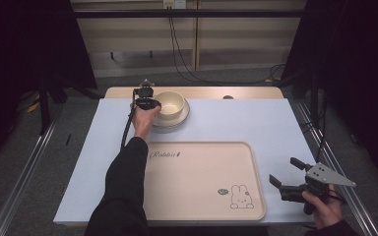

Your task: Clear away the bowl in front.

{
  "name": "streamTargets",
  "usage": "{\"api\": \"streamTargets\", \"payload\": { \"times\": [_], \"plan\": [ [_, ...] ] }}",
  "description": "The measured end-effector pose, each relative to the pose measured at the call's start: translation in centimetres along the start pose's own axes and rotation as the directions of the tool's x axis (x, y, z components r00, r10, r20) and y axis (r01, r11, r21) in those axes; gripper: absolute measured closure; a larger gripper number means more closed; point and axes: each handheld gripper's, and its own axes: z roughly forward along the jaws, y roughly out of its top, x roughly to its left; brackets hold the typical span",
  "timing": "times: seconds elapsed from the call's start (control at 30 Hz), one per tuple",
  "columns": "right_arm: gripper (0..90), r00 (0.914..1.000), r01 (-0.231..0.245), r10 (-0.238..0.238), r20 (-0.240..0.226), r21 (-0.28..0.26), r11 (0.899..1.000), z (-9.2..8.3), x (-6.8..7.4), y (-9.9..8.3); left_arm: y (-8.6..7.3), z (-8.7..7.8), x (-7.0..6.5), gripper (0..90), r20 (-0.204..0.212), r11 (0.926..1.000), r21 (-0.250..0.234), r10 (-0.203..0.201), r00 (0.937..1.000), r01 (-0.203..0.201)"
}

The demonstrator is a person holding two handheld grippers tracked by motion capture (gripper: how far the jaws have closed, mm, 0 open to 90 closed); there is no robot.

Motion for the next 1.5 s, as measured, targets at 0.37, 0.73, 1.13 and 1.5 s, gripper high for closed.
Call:
{"api": "streamTargets", "payload": {
  "times": [0.37, 0.73, 1.13, 1.5],
  "plan": [
    [2.7, 1.0, 0.002, -0.002, 0.002, 0.001, 1.0, 0.0, 0.0, 0.0, 0.0, -0.1, 0.1, 83.4, 0.03, 0.9988, 0.0, -0.048, 0.9984, 0.048],
    [2.7, 1.0, 0.005, -0.005, 0.002, -0.002, 1.0, 0.0, 0.0, 0.0, 0.1, -0.3, 0.4, 83.9, 0.054, 0.9962, 0.015, -0.086, 0.9948, 0.085],
    [2.7, 1.0, 0.001, -0.001, -0.002, -0.002, 1.0, 0.0, 0.0, 0.0, 0.1, -0.5, 0.7, 84.1, 0.09, 0.9908, 0.015, -0.135, 0.9868, 0.134],
    [2.7, 1.0, 0.002, -0.002, 0.004, -0.013, 1.0, -0.1, 0.0, 0.0, 0.6, -2.2, 1.1, 84.1, 0.11, 0.9923, -0.008, -0.122, 0.9865, 0.123]
  ]
}}
